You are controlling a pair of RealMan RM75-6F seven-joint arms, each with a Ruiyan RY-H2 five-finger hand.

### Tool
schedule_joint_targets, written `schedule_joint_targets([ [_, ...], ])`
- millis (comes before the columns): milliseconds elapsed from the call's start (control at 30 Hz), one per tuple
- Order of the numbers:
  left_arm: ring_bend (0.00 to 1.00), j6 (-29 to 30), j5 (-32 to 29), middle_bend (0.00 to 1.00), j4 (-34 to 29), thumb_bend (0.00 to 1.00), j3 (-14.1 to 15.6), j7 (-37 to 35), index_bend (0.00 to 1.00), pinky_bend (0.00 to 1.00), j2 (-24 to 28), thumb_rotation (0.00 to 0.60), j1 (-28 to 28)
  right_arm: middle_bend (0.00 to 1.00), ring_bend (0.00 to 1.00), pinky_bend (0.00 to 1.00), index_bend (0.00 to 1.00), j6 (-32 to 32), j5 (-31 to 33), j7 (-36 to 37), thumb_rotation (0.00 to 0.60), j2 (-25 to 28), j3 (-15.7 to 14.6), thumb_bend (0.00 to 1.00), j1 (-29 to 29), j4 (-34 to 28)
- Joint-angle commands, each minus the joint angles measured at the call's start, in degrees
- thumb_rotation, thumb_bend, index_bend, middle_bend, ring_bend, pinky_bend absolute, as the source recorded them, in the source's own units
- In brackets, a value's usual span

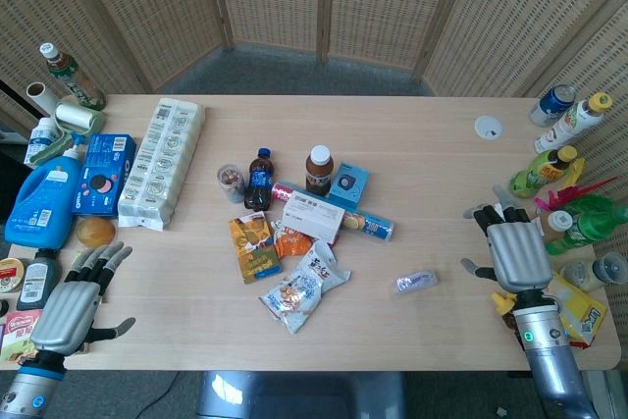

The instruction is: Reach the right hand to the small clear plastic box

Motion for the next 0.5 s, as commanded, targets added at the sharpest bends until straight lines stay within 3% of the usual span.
schedule_joint_targets([
  [33,0.00,-0.33,-0.27,0.02,0.31,0.22,-0.14,-0.39,0.08,0.00,-0.14,0.600,-0.17,0.35,0.06,0.22,0.32,0.00,0.11,-0.01,0.600,-0.20,0.07,0.06,-0.34,-0.41],
  [500,0.00,0.45,1.41,0.02,0.23,0.22,0.91,-0.62,0.08,0.00,0.11,0.600,0.77,0.34,0.05,0.22,0.28,-4.24,-4.19,5.32,0.600,1.46,-2.09,0.06,-1.57,-0.17],
])
